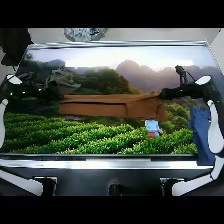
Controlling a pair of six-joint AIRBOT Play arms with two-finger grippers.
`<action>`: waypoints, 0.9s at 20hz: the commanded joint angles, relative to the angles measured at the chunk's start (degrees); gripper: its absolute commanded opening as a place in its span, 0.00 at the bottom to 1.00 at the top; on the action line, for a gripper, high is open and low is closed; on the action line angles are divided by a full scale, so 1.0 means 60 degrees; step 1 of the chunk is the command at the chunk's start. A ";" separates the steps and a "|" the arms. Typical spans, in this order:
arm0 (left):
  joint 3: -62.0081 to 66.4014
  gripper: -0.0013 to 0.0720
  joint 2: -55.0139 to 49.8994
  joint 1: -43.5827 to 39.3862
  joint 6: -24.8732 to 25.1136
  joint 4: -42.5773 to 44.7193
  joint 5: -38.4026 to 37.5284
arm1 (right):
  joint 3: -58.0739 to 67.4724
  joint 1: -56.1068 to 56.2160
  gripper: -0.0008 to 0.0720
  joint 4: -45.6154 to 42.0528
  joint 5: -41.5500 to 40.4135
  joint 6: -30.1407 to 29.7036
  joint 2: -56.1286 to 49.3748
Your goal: Fold the shirts.
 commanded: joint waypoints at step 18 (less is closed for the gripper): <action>0.1257 0.75 0.1523 -0.0397 0.0769 0.0364 -0.0754 | -0.0240 -0.1807 1.00 -0.0965 0.2776 -0.0204 -0.0739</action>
